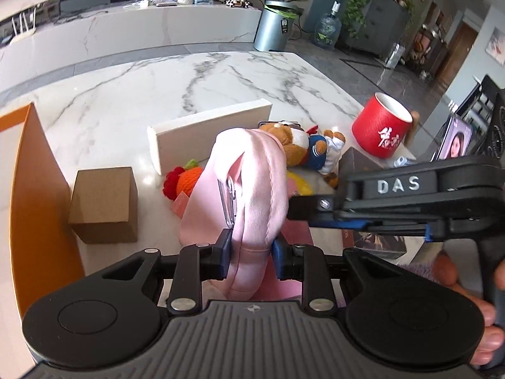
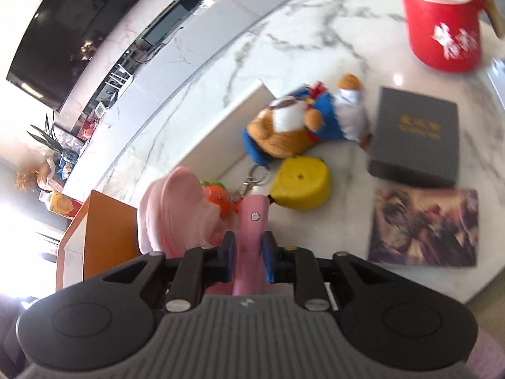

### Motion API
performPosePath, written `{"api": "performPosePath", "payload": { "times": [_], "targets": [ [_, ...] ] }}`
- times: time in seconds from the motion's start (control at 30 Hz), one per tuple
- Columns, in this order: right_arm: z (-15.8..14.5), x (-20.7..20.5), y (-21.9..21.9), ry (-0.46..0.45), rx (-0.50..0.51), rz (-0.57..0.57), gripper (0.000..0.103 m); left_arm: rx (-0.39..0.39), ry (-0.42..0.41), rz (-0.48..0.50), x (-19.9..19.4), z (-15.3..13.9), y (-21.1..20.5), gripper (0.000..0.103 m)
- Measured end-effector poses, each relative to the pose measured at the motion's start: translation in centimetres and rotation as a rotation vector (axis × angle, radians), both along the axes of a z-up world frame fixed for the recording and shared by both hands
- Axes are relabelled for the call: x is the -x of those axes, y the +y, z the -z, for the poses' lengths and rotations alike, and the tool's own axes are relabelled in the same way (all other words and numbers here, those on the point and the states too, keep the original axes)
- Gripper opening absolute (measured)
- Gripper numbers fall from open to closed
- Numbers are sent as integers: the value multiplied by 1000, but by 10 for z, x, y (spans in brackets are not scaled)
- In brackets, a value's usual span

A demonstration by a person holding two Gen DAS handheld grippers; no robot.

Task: Organize objects
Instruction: 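Carry the pouch in the left gripper while the right carries the wallet to the box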

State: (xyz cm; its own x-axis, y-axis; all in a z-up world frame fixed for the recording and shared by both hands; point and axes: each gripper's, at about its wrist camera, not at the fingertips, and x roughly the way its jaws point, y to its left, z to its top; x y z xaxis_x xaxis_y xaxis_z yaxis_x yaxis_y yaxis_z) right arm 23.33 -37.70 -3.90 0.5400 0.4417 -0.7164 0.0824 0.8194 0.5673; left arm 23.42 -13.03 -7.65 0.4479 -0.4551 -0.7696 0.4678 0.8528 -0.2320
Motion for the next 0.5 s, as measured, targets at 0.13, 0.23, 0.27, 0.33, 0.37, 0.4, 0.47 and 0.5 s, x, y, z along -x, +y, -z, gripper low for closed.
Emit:
{"api": "performPosePath", "payload": {
  "times": [0.13,0.23,0.27,0.33,0.37,0.4,0.47,0.5],
  "targets": [
    [-3,-8,9,-33,-27,-24,30,32,20,-14,-4,1,7,30],
    [-3,-12,4,-37,-108,-43,30,42,26,-26,-5,1,13,30],
    [-3,-10,2,-40,-119,-51,30,46,29,-32,-5,1,15,30],
    [2,-11,5,-26,-71,-52,30,56,37,-42,-6,1,18,30],
    [5,-9,9,-10,-48,-58,31,59,39,-45,-6,1,19,30],
    [10,-9,9,13,-58,-61,32,60,38,-48,-5,1,20,30],
    [17,-6,9,51,-93,-73,34,55,36,-51,-5,1,21,30],
    [18,-4,10,57,-81,-79,34,56,37,-52,-5,1,21,30]
  ]
}}
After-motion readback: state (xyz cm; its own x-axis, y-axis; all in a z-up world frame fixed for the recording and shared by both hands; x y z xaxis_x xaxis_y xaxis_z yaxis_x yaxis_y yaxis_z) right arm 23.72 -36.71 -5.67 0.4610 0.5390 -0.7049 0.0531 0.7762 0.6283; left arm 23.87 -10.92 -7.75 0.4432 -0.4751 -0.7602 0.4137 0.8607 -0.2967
